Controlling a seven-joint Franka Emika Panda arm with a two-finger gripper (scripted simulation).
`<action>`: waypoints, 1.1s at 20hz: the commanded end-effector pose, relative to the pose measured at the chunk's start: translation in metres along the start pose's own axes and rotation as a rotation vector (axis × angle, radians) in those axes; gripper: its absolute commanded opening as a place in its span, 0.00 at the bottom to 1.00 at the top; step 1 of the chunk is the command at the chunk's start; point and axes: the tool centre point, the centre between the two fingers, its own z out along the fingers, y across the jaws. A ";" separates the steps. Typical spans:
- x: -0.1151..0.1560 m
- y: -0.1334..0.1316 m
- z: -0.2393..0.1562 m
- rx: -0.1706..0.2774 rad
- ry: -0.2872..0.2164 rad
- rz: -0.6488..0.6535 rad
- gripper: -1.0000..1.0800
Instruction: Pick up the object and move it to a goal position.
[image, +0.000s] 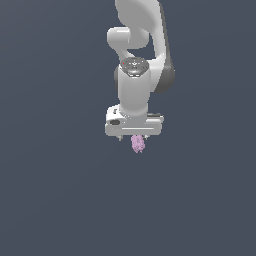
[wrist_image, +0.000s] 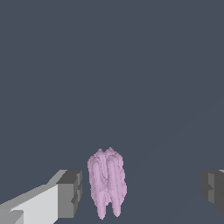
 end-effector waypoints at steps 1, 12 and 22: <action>0.000 0.000 0.000 0.000 0.000 0.000 0.96; 0.002 0.028 0.003 0.012 0.006 0.052 0.96; -0.019 0.007 0.026 0.001 -0.011 -0.005 0.96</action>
